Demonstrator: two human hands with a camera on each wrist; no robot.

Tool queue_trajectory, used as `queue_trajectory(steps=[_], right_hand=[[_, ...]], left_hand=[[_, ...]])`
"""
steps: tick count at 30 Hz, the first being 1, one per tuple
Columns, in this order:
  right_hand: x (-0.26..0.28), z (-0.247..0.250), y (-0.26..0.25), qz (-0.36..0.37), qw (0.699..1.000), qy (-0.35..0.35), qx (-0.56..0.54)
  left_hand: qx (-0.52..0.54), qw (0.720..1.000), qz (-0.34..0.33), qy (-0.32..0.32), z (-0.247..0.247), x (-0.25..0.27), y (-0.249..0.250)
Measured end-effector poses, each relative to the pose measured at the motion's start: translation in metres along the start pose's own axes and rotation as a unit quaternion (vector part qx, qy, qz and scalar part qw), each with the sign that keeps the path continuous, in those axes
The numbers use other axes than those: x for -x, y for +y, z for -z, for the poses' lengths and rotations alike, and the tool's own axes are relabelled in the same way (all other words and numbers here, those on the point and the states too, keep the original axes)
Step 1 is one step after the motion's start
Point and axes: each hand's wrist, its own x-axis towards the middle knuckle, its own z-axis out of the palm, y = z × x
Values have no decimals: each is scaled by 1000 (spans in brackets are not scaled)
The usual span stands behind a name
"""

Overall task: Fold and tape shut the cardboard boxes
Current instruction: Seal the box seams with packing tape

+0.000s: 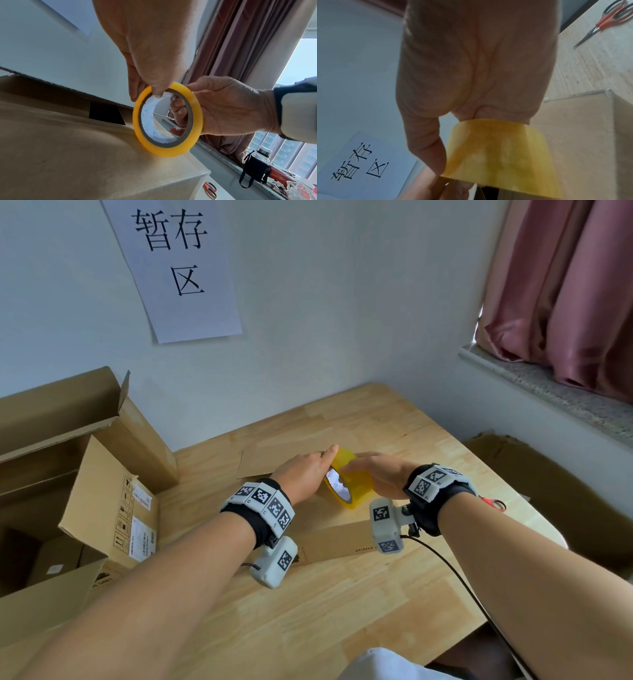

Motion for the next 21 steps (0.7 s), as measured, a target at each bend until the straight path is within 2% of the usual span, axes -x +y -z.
queue_trajectory(steps=[7, 13, 21], right_hand=[[1, -8, -3, -11, 1000, 17, 15], [0, -8, -8, -51, 998, 27, 27], [0, -9, -8, -33, 998, 46, 41]], left_hand=[[12, 1000, 1, -4, 1, 0, 1], [15, 1000, 3, 2, 0, 0, 2], [24, 1000, 2, 6, -3, -5, -3]])
